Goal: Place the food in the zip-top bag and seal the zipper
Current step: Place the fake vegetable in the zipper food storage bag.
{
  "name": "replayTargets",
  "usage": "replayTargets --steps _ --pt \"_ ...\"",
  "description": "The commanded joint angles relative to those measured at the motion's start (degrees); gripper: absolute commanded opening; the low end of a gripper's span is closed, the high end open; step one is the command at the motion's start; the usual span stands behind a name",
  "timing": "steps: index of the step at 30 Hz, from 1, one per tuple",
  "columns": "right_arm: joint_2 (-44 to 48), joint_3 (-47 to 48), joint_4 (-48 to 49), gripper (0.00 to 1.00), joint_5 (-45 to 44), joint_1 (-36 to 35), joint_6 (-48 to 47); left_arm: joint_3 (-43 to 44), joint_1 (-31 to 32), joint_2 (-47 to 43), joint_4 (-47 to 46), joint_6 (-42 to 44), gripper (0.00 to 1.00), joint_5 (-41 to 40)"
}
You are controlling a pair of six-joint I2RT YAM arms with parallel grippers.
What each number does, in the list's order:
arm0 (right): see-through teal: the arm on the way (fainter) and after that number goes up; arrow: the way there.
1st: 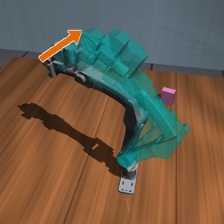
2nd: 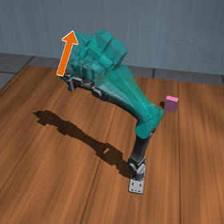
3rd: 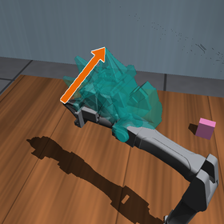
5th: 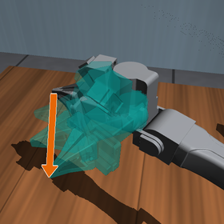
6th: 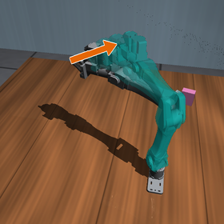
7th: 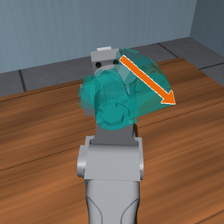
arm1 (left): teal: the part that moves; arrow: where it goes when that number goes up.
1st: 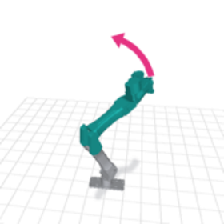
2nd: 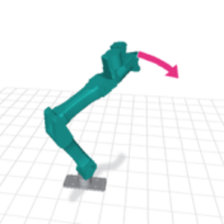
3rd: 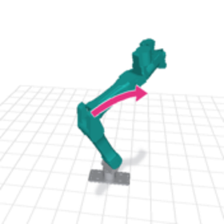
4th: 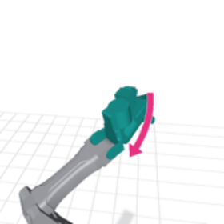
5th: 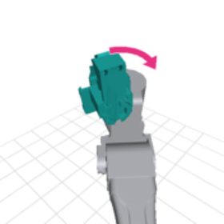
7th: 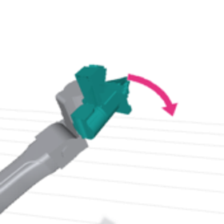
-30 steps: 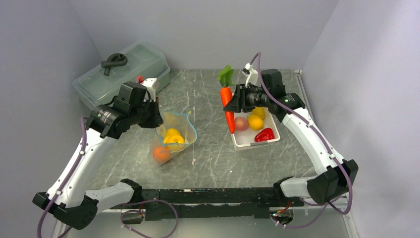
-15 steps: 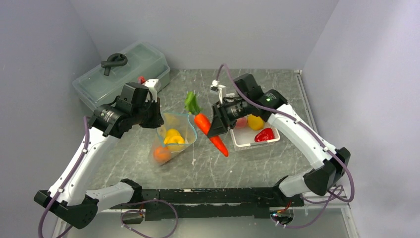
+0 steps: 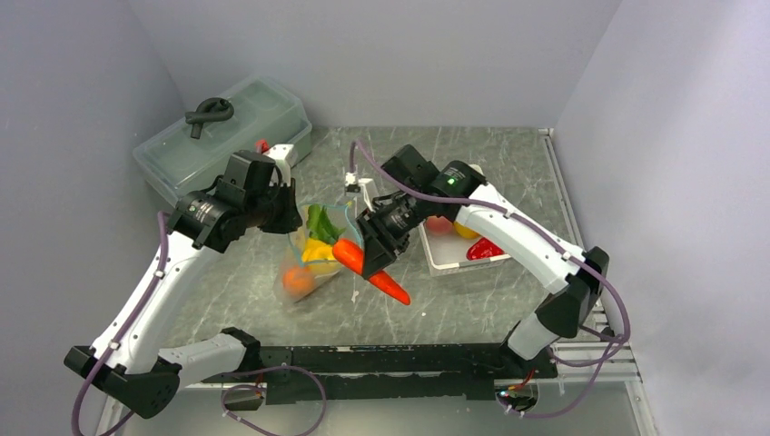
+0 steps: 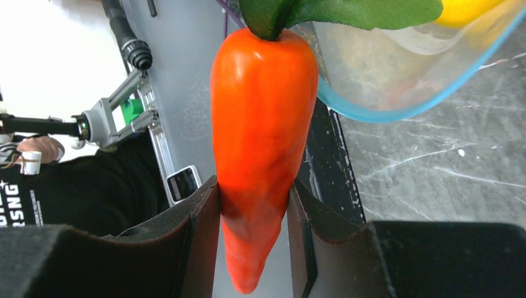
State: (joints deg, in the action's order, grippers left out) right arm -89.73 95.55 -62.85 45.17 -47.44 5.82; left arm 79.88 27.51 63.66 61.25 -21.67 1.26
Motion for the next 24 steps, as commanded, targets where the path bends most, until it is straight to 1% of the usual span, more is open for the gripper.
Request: replayTargets --steps 1,10,18,24 --pt "-1.58 2.39 -2.37 0.2 -0.07 -1.75 -1.13 -0.33 -0.17 -0.37 -3.11 1.02 0.0 0.54" --pt "-5.33 3.19 -2.89 0.21 0.31 -2.24 2.57 -2.22 -0.17 -1.54 -4.21 1.52 0.0 1.39" --pt "-9.04 4.83 -3.06 0.21 -1.05 -2.24 6.57 -3.84 -0.13 -3.79 -5.28 2.43 0.0 2.97" --pt "-12.29 8.07 -3.37 0.21 -2.26 -2.3 9.7 -5.47 -0.04 -5.01 -6.19 3.66 0.0 5.59"
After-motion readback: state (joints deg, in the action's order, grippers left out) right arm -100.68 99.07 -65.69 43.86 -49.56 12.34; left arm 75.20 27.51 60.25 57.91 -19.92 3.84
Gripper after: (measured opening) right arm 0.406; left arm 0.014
